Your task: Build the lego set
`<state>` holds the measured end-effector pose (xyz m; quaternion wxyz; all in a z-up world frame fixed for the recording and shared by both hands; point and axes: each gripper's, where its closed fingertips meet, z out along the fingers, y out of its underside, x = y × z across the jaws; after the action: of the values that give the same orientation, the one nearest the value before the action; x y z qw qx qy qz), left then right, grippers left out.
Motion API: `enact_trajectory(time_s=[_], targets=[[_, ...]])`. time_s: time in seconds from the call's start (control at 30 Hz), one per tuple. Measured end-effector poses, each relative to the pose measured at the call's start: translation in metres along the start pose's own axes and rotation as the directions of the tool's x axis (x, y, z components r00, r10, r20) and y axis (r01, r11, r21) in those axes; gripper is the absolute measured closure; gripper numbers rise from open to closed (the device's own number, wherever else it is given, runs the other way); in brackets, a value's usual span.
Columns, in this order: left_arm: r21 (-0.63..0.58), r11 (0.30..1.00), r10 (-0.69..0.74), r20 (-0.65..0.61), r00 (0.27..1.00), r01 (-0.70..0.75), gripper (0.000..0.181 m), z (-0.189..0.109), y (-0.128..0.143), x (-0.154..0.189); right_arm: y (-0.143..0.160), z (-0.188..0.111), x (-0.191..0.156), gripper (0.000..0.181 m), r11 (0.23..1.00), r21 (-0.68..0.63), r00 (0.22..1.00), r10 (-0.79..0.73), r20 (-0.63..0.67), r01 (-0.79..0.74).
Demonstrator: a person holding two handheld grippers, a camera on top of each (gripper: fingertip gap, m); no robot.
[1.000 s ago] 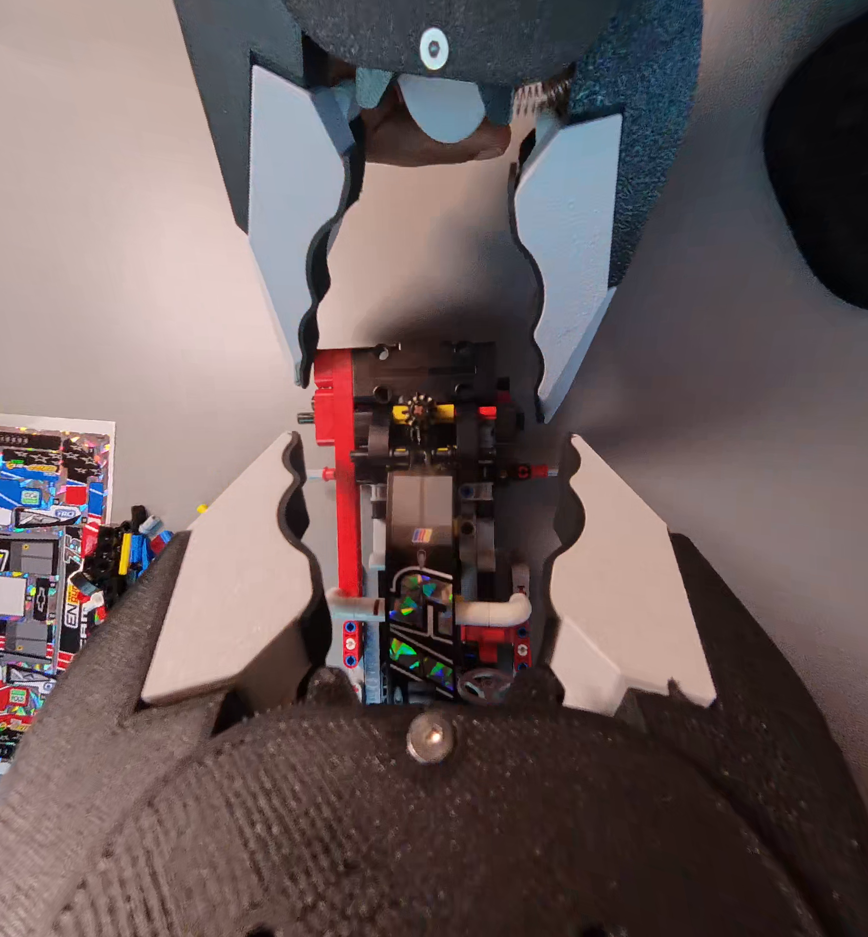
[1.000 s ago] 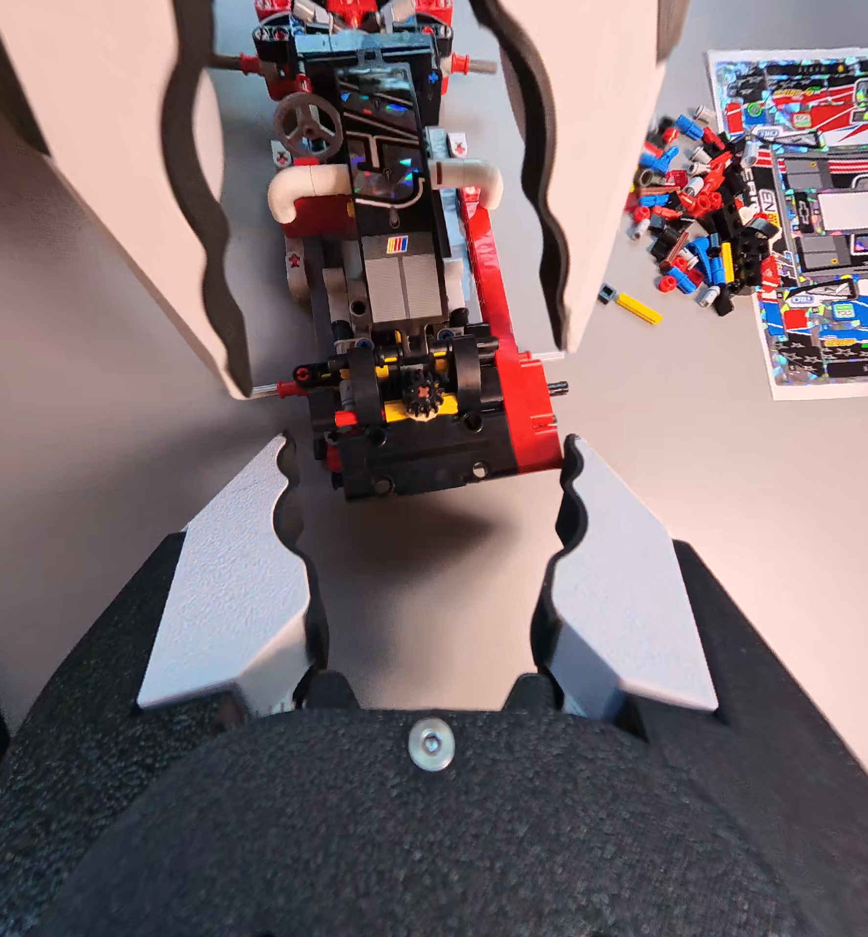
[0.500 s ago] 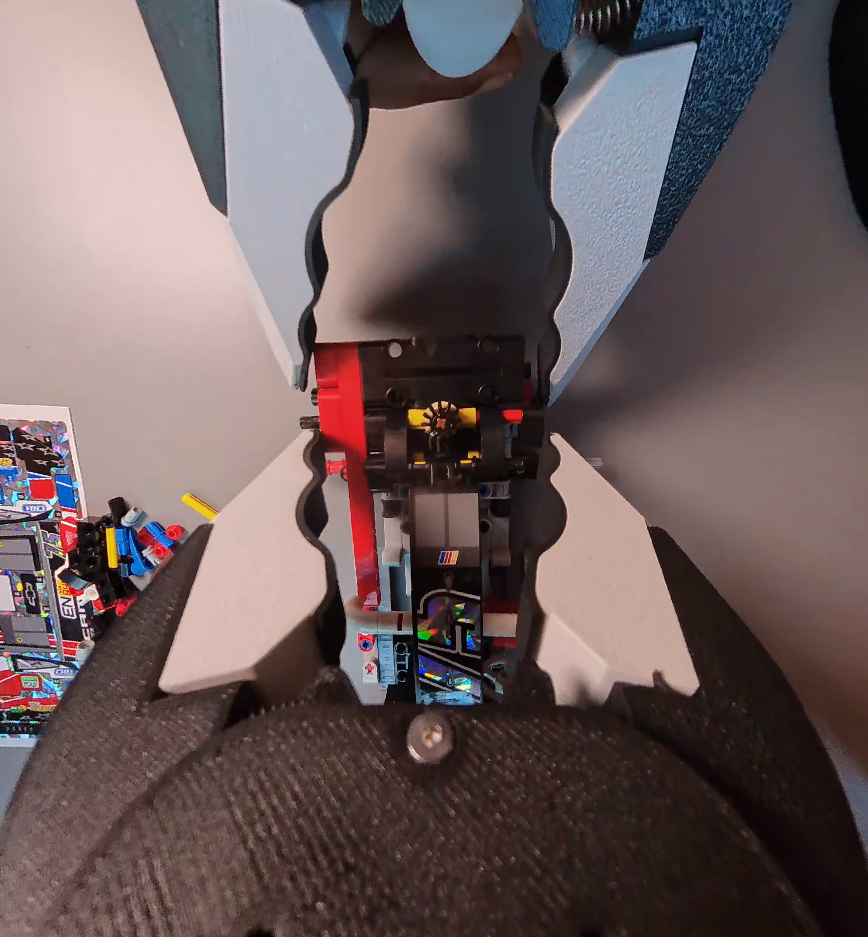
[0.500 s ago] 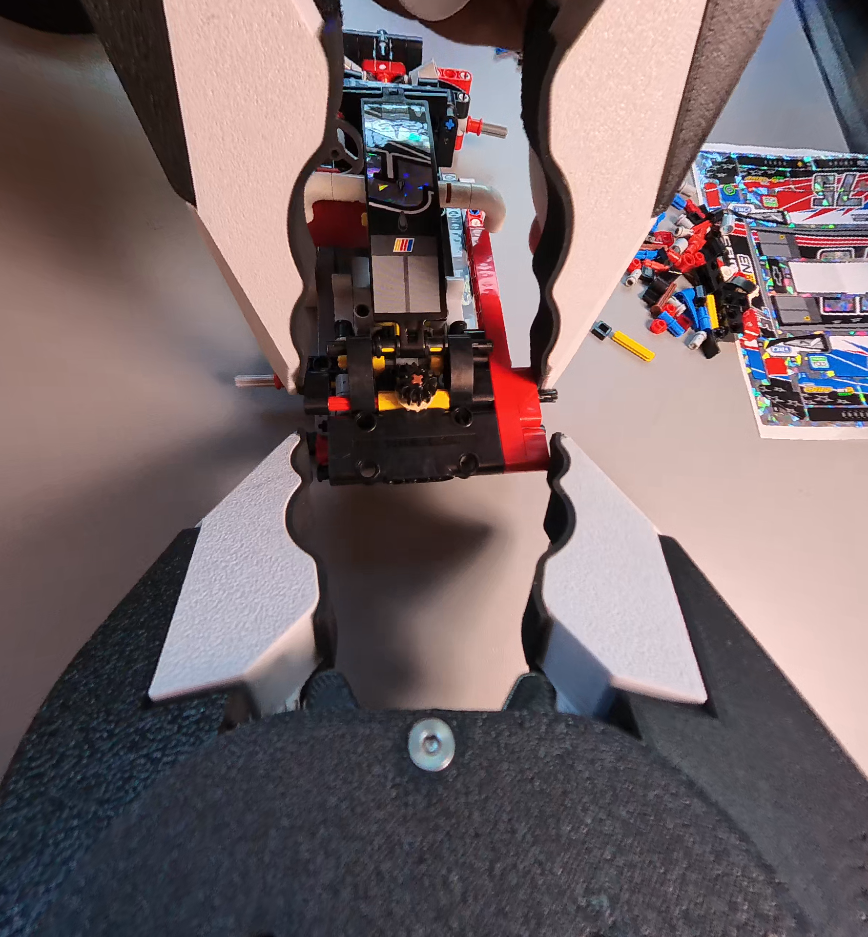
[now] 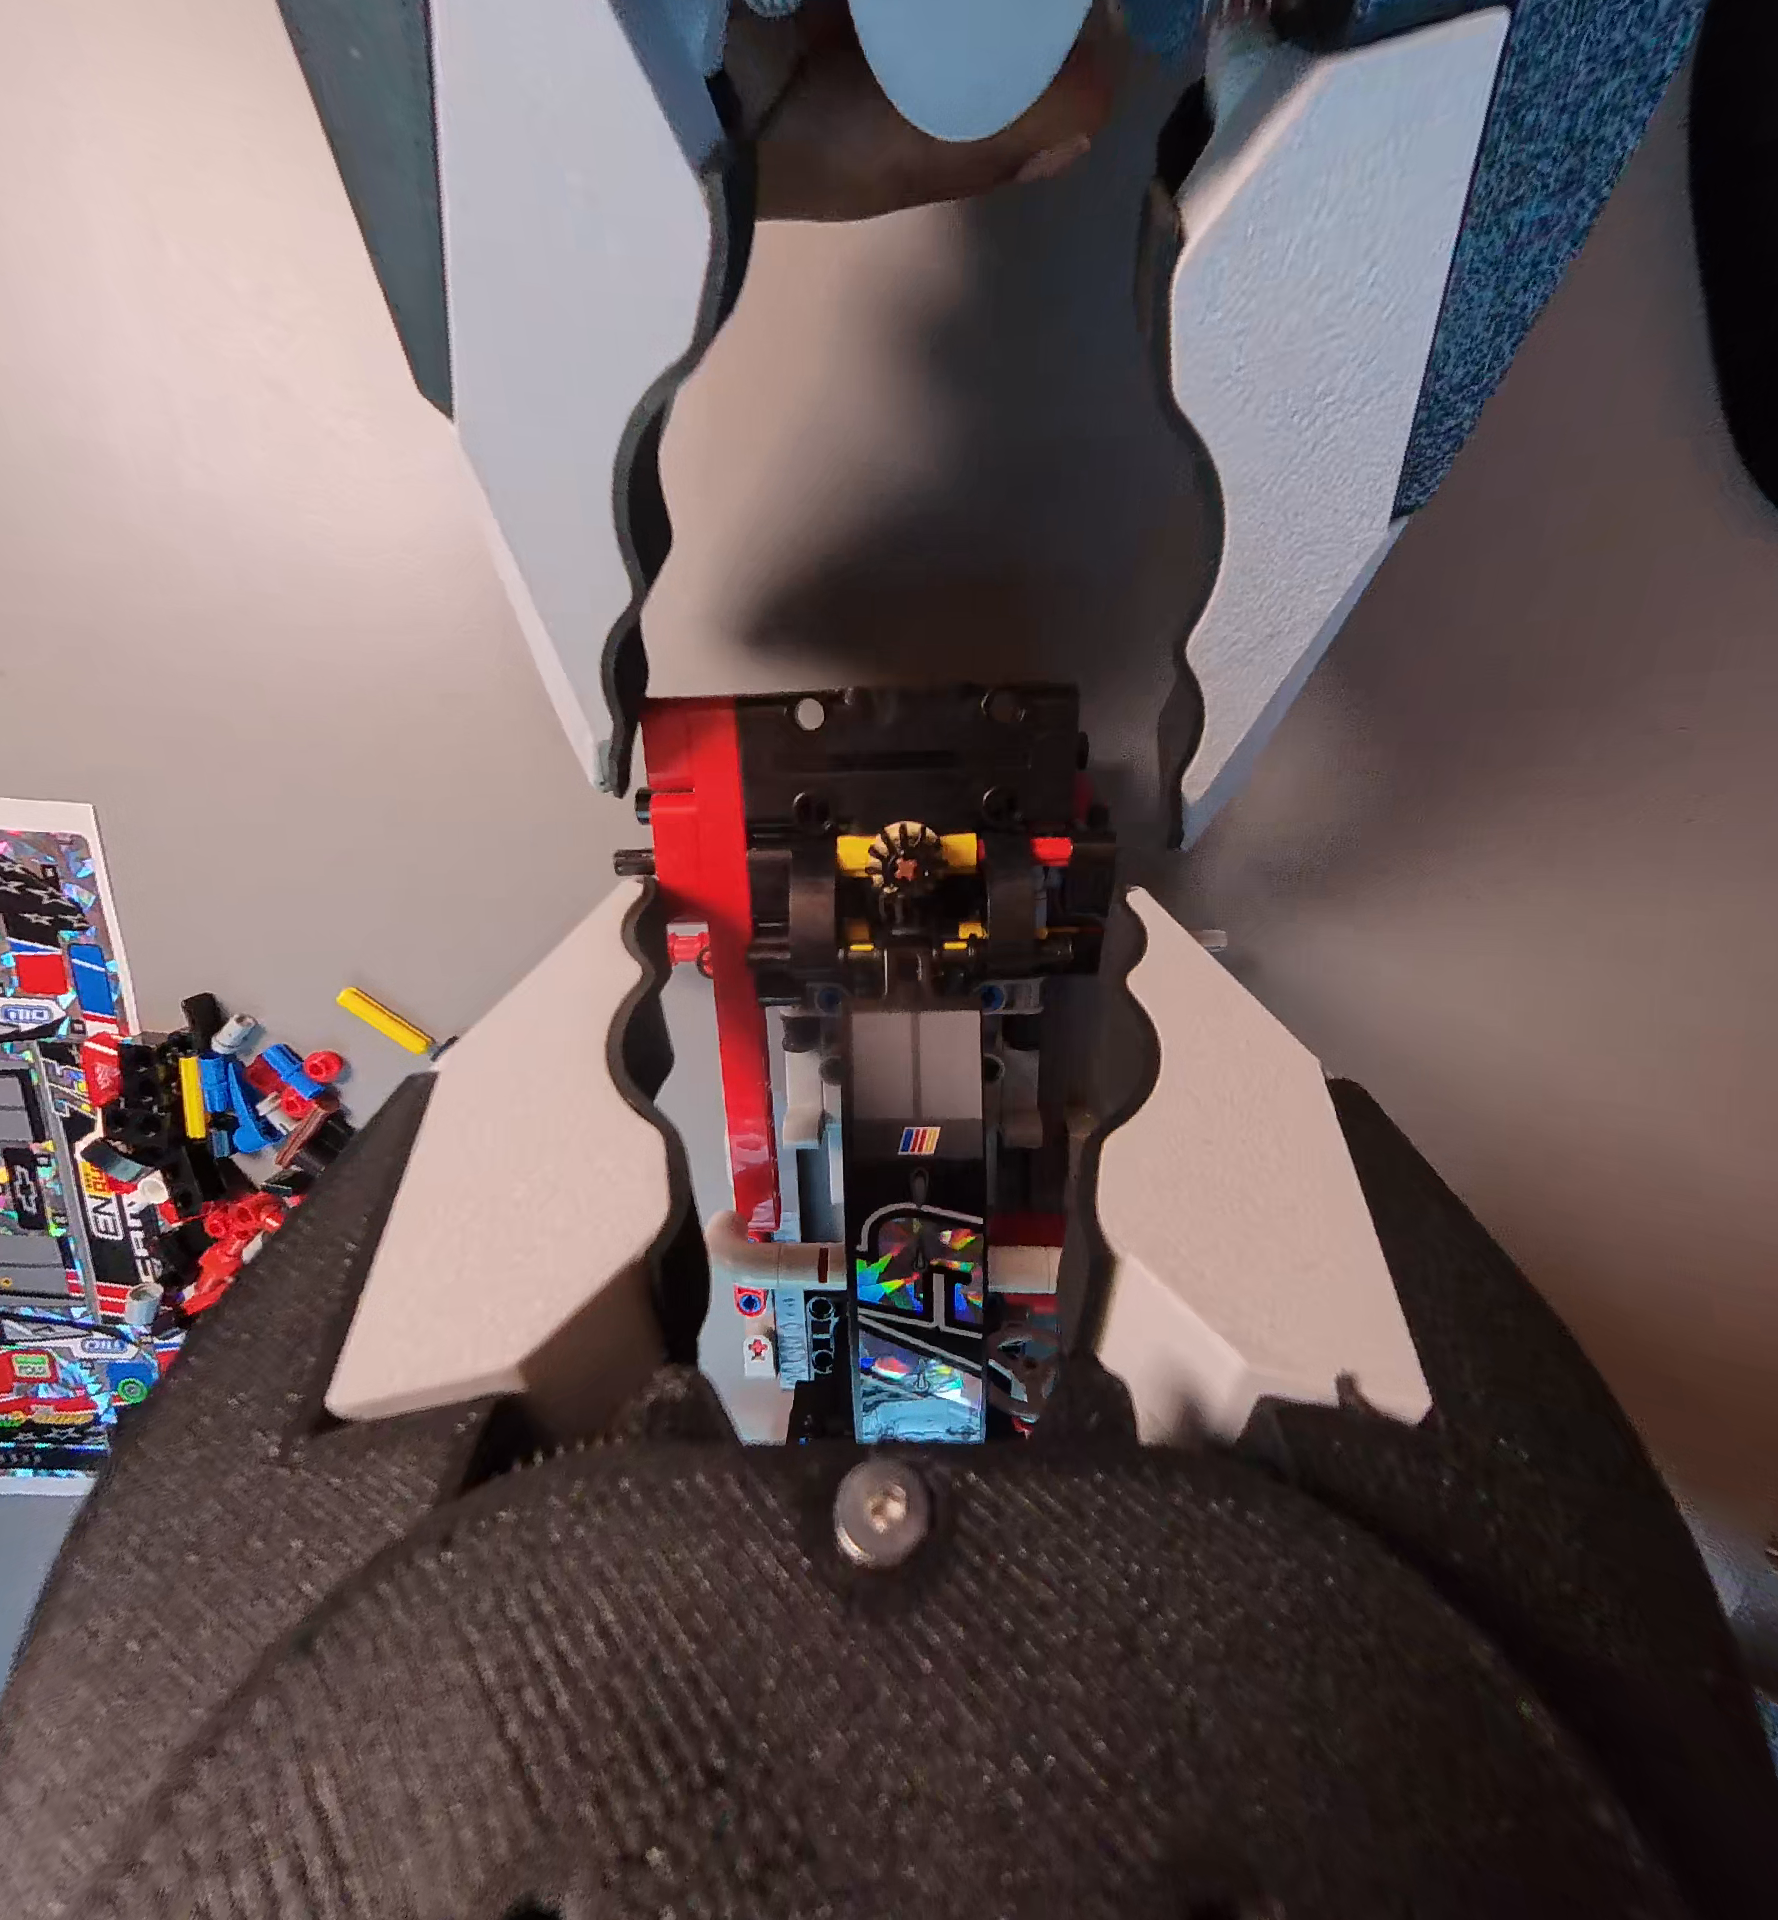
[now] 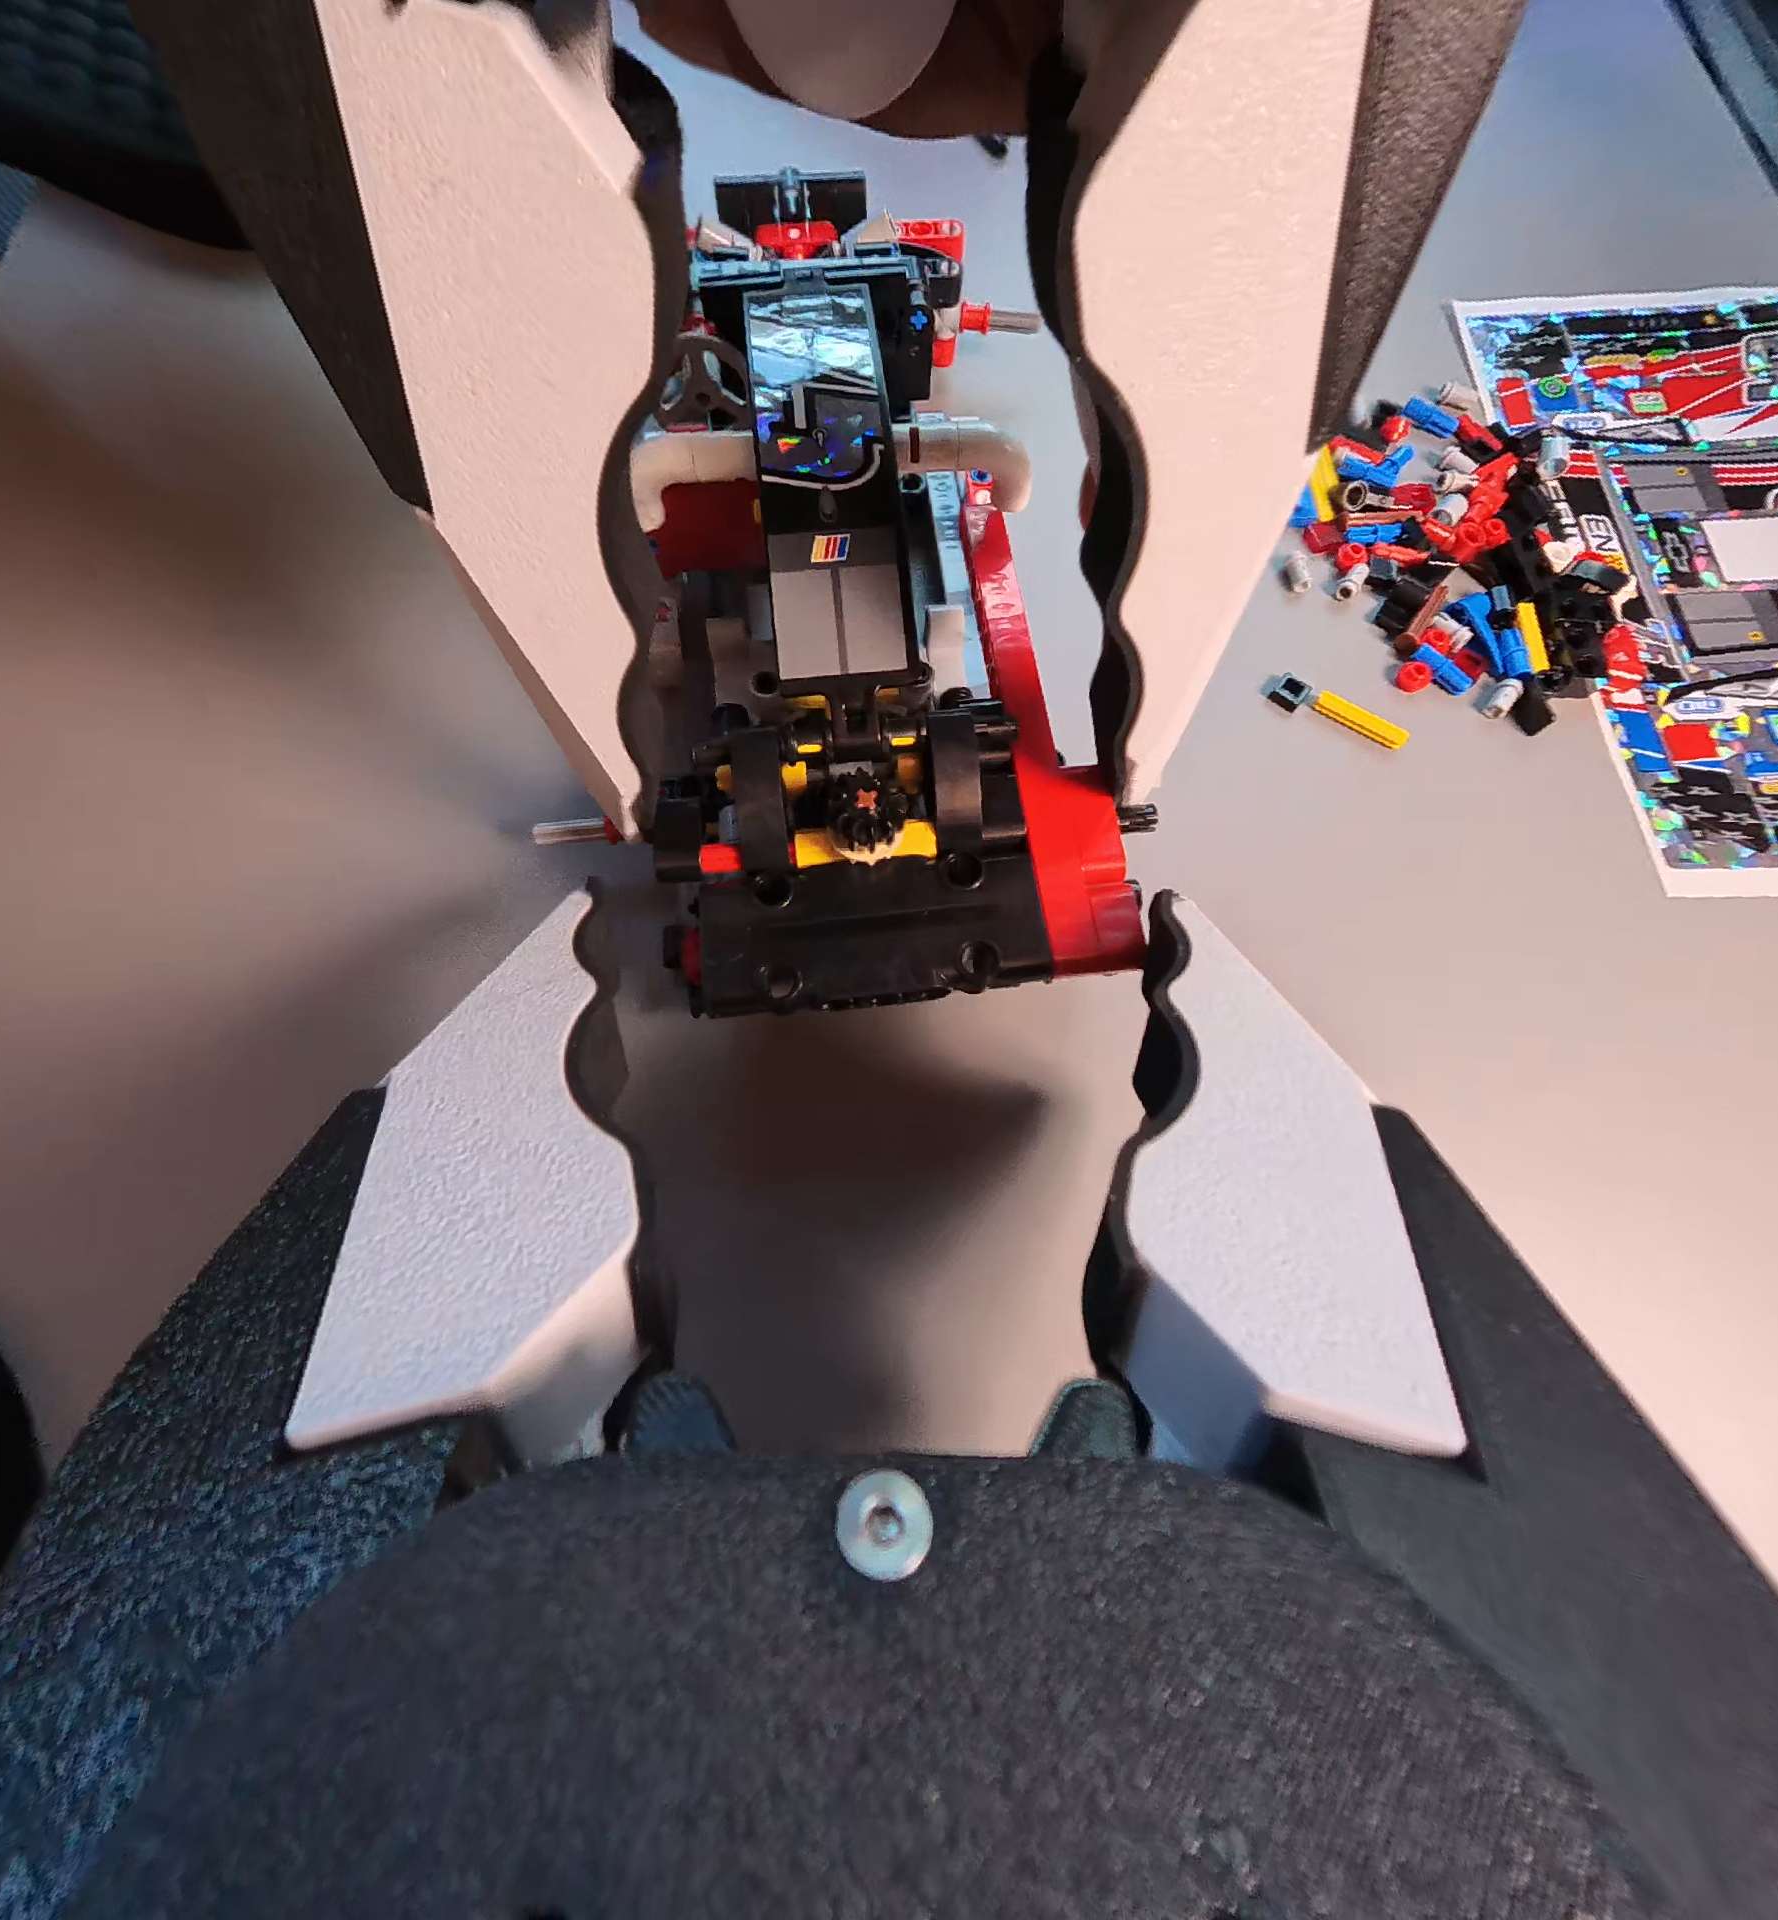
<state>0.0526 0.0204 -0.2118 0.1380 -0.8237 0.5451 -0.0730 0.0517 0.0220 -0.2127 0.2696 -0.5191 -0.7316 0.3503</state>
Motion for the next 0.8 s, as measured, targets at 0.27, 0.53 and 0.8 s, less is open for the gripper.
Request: enact_trajectory(time_s=[0.27, 0.53, 0.8], targets=[[-0.024, 1.000, 0.015, 0.008, 1.000, -0.015, 0.098, 0.0007, -0.0006, 0.0014, -0.0002, -0.0020, 0.0034, 0.094, 0.999, -0.007, 0.999, 0.032, -0.011, -0.032], [-0.064, 0.998, 0.011, 0.020, 1.000, -0.010, 0.103, 0.0004, 0.0004, -0.0003, -0.0002, -0.0021, 0.0053, 0.099, 1.000, 0.001, 0.999, 0.026, -0.022, -0.026], [-0.076, 0.997, -0.003, 0.021, 1.000, 0.005, 0.105, 0.0001, 0.0008, -0.0007, 0.0000, -0.0023, 0.0054, 0.099, 0.999, 0.010, 0.999, 0.032, -0.015, -0.032]])
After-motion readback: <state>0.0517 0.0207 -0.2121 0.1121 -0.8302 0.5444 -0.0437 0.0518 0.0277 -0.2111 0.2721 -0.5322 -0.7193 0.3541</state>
